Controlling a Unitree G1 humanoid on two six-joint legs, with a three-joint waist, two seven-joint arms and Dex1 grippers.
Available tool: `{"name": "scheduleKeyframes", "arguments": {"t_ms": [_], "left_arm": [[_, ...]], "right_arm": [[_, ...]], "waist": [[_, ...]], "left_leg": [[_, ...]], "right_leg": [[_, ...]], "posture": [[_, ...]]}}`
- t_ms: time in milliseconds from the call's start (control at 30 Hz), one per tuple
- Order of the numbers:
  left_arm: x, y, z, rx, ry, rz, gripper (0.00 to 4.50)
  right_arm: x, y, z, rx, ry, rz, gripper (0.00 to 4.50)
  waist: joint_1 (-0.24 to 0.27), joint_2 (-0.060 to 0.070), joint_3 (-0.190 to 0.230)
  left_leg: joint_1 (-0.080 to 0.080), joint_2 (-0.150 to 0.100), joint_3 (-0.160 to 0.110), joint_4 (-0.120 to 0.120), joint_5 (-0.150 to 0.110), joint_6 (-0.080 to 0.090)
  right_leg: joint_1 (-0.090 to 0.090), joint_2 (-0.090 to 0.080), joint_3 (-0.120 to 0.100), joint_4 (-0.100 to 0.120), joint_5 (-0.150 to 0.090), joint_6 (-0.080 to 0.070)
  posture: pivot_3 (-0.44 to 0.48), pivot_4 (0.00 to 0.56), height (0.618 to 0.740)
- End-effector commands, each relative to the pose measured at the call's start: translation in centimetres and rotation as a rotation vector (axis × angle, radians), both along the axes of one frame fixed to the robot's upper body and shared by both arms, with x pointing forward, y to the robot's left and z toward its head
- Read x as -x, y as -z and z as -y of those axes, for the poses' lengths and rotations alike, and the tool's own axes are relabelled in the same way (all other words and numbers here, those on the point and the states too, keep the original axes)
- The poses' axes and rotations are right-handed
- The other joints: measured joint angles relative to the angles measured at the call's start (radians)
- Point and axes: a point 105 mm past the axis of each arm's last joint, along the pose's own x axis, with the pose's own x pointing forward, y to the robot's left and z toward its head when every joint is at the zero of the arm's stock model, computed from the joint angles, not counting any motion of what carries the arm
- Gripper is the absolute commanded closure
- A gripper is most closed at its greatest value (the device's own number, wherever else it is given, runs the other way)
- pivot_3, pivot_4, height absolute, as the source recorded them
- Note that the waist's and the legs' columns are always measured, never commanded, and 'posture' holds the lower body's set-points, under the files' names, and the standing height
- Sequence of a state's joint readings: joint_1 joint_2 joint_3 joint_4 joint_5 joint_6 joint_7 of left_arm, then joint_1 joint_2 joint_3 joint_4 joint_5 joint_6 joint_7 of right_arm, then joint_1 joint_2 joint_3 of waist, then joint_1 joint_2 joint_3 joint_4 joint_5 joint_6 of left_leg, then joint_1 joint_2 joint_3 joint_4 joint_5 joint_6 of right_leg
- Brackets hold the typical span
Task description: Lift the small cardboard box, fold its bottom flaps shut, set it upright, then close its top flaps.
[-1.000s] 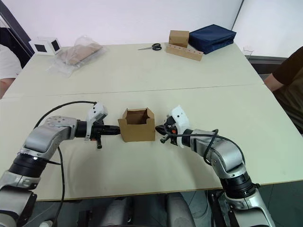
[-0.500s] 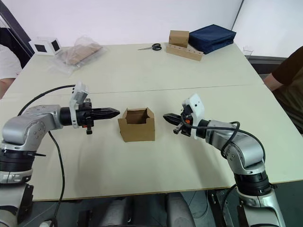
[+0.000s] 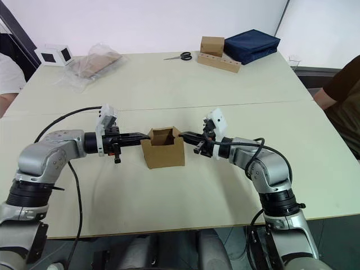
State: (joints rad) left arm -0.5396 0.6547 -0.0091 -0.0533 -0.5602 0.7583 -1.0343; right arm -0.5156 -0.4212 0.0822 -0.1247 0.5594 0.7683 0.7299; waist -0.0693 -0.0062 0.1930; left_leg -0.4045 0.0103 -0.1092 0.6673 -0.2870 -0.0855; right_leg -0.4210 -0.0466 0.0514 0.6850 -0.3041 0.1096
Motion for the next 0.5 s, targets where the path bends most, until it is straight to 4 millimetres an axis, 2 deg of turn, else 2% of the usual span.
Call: {"name": "scheduleKeyframes", "arguments": {"t_ms": [33, 133, 233, 333, 500], "left_arm": [[0.4, 1.4, 1.1, -0.047, 0.036, -0.001, 4.46], [0.2, 2.6, 1.1, -0.096, 0.021, 0.003, 4.46], [0.1, 2.9, 1.2, -0.113, 0.018, 0.011, 4.46], [-0.2, 2.9, 1.2, -0.108, -0.001, 0.018, 4.46], [-0.7, 1.8, 0.9, -0.061, -0.023, 0.030, 4.46]], "right_arm": [[0.8, 1.5, -1.9, 0.073, -0.099, 0.003, 4.50], [1.1, 2.7, -1.8, 0.131, -0.117, 0.002, 4.50], [1.1, 3.0, -1.7, 0.147, -0.120, 0.010, 4.50], [1.0, 2.7, -1.6, 0.134, -0.110, 0.016, 4.50], [0.5, 1.5, -1.0, 0.104, -0.074, 0.041, 4.50]], "waist": [[0.000, 0.001, -0.002], [0.000, 0.000, -0.003], [0.003, 0.001, -0.005], [0.005, 0.001, -0.005], [0.010, 0.001, -0.005]], "left_leg": [[0.000, 0.000, 0.000, 0.000, 0.000, 0.000], [0.001, 0.000, 0.000, 0.000, 0.000, 0.000], [0.005, 0.000, 0.000, -0.001, 0.000, 0.001], [0.016, 0.000, 0.000, -0.004, -0.002, 0.004], [0.016, 0.000, 0.000, -0.003, -0.002, 0.004]], "right_leg": [[0.001, 0.000, 0.000, 0.000, 0.000, 0.000], [0.001, 0.000, 0.000, 0.000, 0.000, 0.000], [0.006, 0.000, 0.000, -0.001, 0.000, 0.000], [0.017, 0.000, 0.000, -0.005, 0.000, 0.000], [0.017, 0.000, 0.000, -0.005, 0.000, 0.000]], "posture": [[0.000, 0.150, 0.740], [0.000, 0.150, 0.740], [0.000, 0.150, 0.740], [0.000, 0.150, 0.740], [0.000, 0.150, 0.740]]}}
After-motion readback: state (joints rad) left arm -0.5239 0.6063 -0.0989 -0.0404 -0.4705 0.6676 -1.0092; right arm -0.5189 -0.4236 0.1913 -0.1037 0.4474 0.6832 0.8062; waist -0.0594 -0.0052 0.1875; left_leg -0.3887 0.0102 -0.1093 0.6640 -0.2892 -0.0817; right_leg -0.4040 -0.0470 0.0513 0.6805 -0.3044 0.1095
